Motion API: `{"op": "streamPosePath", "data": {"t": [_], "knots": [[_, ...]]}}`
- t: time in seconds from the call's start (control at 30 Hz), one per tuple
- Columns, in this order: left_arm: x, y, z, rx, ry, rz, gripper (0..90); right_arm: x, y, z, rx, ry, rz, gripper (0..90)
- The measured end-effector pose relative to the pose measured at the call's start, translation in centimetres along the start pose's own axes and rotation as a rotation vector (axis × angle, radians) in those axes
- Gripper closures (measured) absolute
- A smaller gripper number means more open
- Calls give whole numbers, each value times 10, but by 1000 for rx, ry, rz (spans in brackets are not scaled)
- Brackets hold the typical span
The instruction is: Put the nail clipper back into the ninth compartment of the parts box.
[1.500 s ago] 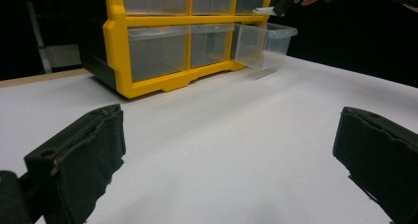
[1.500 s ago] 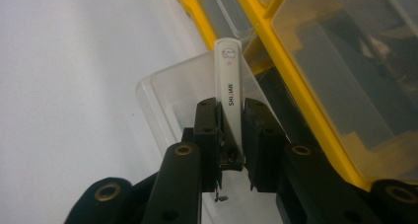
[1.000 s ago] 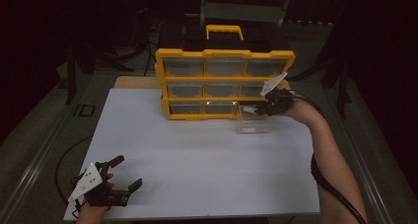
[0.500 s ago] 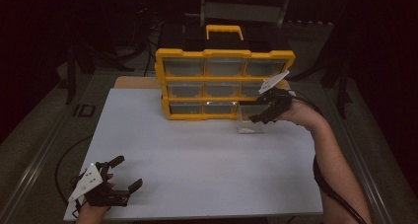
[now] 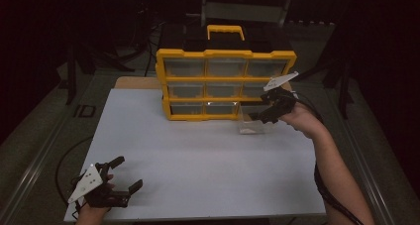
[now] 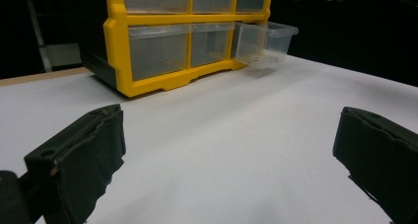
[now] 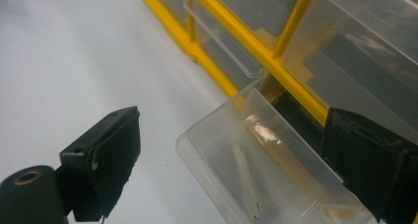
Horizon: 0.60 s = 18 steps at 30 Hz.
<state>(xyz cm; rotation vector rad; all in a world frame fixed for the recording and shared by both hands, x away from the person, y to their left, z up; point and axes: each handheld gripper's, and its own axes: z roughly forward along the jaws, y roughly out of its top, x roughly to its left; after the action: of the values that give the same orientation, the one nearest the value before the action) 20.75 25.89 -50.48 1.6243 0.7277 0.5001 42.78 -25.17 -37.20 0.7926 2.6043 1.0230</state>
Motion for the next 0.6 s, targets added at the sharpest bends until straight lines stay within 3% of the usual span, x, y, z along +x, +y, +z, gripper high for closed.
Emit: {"op": "streamPosePath", "data": {"t": [0.47, 0.6], "knots": [[0, 0, -3, -1, 7, -1, 1, 14, -11, -12, -54, -90, 87, 86], [-1, -1, -3, -1, 7, -2, 1, 17, -18, -18, -75, -90, 113, 86]]}}
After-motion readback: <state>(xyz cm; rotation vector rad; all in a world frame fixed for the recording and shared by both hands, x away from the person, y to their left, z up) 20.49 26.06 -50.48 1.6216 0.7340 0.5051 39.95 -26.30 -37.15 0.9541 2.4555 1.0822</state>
